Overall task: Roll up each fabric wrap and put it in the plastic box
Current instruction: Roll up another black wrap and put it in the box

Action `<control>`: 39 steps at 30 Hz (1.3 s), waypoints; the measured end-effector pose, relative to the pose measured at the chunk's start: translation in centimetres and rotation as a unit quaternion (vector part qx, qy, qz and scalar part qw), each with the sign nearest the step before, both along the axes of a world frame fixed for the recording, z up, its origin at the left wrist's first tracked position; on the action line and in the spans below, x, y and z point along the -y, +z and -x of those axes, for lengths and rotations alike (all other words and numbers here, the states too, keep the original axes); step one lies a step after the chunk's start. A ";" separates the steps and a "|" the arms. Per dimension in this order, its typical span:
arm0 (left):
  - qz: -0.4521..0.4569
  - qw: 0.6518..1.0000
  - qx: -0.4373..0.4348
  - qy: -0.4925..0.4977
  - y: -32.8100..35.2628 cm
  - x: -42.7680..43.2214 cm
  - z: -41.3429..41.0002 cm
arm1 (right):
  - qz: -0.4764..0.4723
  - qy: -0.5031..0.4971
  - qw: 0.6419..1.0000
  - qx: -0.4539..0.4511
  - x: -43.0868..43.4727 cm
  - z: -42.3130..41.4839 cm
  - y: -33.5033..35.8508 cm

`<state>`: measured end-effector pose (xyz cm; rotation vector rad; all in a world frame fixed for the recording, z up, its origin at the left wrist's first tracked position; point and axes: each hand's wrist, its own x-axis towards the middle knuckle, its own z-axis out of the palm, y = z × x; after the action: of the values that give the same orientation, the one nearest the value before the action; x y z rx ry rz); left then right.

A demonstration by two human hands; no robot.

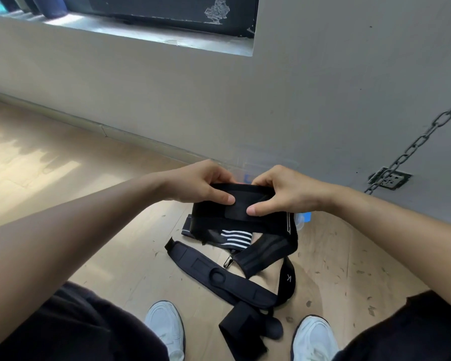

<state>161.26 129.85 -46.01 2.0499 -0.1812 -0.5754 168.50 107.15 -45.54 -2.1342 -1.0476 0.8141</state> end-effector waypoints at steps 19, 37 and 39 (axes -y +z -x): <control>-0.121 0.992 0.030 -0.007 -0.3 0.7 0.4 | 0.033 -0.001 0.998 -0.059 1.1 0.1 -0.1; 0.054 0.998 0.020 -0.017 0.0 1.3 0.1 | -0.021 -0.006 0.987 -0.162 1.6 -0.9 -0.8; 0.064 0.998 -0.001 -0.021 -0.1 0.7 0.3 | -0.029 -0.013 0.986 -0.162 2.2 -1.6 0.0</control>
<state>161.00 129.15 -46.15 1.9260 -0.2539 -0.5769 170.07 104.99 -45.58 -1.8821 -0.8587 1.0619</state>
